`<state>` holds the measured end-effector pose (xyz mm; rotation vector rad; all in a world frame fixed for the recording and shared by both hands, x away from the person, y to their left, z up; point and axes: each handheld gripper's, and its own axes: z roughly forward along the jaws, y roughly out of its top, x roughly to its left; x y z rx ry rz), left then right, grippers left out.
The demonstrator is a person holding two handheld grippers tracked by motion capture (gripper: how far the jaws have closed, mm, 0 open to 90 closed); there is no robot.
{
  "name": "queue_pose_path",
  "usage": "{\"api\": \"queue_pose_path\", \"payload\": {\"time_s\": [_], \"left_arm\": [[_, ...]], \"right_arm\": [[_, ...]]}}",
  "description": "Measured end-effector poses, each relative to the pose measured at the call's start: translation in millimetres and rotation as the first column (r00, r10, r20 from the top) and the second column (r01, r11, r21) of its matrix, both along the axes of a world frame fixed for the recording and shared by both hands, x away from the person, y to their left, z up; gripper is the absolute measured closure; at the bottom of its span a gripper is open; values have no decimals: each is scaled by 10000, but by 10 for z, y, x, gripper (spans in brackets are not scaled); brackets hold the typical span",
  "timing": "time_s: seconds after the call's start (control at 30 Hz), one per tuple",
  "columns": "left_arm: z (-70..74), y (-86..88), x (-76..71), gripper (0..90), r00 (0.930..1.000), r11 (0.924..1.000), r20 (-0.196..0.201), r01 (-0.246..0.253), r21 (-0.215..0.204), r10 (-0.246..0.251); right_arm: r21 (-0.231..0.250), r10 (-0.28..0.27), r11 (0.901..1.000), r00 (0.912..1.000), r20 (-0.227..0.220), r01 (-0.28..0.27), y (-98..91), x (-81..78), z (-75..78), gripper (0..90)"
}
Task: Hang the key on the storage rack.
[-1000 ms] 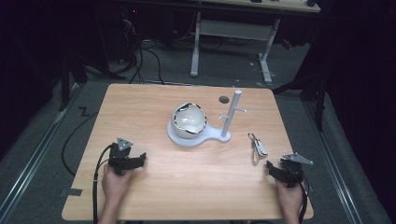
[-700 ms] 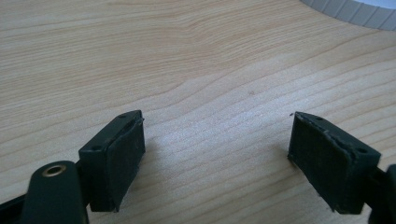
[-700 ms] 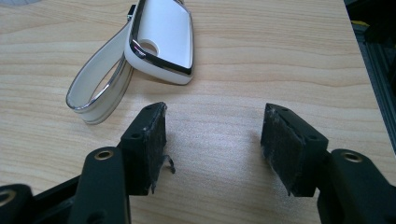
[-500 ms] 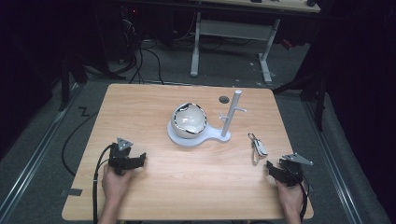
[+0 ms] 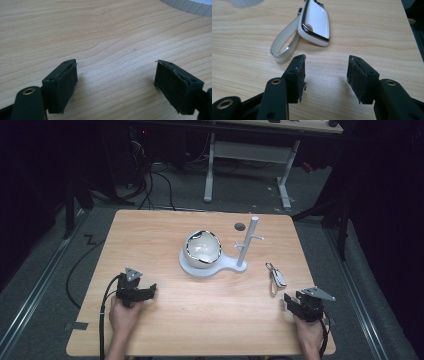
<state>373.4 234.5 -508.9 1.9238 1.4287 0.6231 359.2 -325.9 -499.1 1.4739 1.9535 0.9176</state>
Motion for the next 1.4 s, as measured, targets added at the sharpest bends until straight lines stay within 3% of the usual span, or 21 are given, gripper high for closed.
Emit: {"api": "queue_pose_path", "payload": {"time_s": [0.2,0.63,0.77,1.03,1.23,1.4], "left_arm": [[0,0,0,189,10000,10000,1,0,-2,0],[0,0,1,189,10000,10000,2,-9,-9,9],[0,0,1,189,10000,10000,1,-8,-5,8],[-1,0,1,189,10000,10000,9,-18,-21,18],[0,0,1,190,10000,10000,2,-8,-10,8],[0,0,1,189,10000,10000,2,-12,-10,12]], "right_arm": [[256,290,9992,9994,175,-295,79,13,90,447],[-70,608,9981,9981,-8,-608,287,341,207,337],[-67,573,9983,9983,82,-572,322,454,210,337],[-554,462,9973,9981,-406,-484,423,698,153,332],[-607,300,9976,9974,-656,-340,430,785,93,362],[-953,317,9947,9968,-729,-386,442,808,64,424]]}}
